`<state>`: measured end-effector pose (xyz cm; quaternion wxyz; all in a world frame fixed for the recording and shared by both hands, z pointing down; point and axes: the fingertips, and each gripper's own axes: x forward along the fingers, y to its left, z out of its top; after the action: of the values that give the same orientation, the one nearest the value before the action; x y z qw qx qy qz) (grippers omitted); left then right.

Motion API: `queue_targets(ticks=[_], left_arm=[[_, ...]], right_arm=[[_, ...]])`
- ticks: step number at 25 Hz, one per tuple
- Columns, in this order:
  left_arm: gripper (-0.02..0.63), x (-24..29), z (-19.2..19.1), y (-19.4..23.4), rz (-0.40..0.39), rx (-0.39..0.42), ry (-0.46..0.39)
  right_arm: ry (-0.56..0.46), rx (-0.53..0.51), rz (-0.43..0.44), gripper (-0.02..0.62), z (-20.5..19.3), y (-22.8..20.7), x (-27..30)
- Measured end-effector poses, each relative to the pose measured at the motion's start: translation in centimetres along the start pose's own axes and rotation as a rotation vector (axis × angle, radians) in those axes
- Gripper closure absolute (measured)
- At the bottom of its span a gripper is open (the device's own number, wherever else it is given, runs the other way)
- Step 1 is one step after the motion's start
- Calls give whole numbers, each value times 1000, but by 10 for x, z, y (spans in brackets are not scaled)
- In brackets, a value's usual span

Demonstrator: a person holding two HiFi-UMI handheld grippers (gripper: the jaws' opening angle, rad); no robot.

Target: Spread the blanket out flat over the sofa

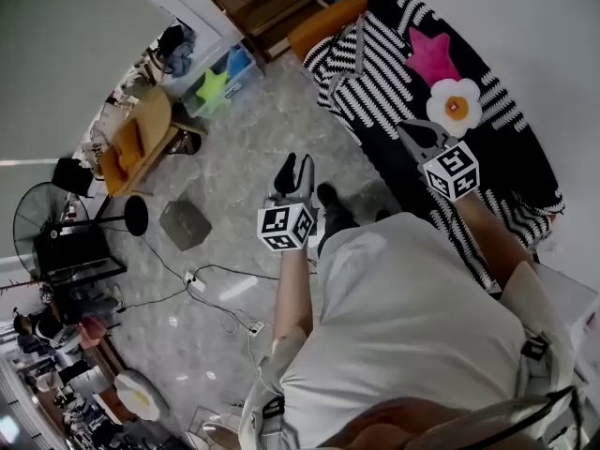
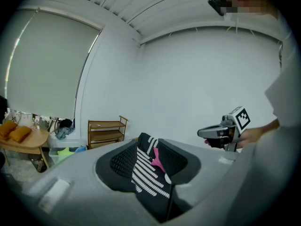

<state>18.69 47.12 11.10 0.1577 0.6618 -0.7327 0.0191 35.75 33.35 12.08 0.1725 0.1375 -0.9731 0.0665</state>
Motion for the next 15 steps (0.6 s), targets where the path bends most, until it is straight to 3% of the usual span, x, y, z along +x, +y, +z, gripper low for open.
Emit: queue_targets(ticks=[15], left_arm=[[462, 73, 27, 133, -157, 58, 81]], right_arm=[[54, 63, -126, 592, 33, 7, 133]])
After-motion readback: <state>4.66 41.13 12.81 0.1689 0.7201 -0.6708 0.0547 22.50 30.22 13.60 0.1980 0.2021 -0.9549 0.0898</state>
